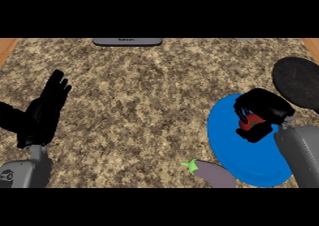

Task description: Pick the tomato from the plate and place it in the pan

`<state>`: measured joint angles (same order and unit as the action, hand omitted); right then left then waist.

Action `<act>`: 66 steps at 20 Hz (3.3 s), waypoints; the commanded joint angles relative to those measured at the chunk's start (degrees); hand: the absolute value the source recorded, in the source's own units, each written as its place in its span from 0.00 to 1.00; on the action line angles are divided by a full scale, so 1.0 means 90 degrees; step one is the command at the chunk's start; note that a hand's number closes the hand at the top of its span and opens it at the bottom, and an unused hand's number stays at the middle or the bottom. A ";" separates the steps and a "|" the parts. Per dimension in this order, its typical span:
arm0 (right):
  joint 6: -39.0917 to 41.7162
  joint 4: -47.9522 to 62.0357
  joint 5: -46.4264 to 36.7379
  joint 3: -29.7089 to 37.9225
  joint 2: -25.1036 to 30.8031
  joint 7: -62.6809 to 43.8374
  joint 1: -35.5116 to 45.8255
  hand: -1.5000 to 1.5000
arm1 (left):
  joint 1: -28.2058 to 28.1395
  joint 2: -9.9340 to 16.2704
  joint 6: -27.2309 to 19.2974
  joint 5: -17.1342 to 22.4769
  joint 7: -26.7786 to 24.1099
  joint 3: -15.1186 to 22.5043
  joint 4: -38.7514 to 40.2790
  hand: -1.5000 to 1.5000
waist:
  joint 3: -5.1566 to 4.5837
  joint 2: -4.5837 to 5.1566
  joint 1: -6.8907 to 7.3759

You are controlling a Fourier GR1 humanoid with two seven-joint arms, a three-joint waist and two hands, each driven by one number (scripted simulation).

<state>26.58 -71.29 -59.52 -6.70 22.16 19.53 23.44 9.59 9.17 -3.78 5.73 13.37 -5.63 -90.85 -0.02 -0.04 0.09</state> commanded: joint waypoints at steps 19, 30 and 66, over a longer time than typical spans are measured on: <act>0.0124 -0.5795 0.0062 0.1376 -0.0086 -0.2445 -0.1491 1.00 | -0.0134 0.0088 0.0151 0.0076 -0.0035 -0.0191 0.0015 0.50 | -0.0001 -0.0016 -0.0070; -0.0554 -0.2834 0.0684 0.3042 0.0432 -0.2095 0.0316 1.00 | -0.0048 -0.0107 0.0087 -0.0068 -0.0095 -0.0027 -0.0041 0.50 | 0.0004 0.0022 0.0050; -0.3493 0.6767 0.0677 0.4219 0.2174 0.1807 0.2170 0.00 | 0.0321 -0.0189 0.0215 -0.0074 -0.0101 0.0066 0.0144 0.50 | 0.0055 0.0235 0.0412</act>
<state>-6.44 -13.42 -54.61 29.95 40.61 32.07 44.73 12.85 7.48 -2.23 4.73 14.10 -4.46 -90.62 0.37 1.77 3.96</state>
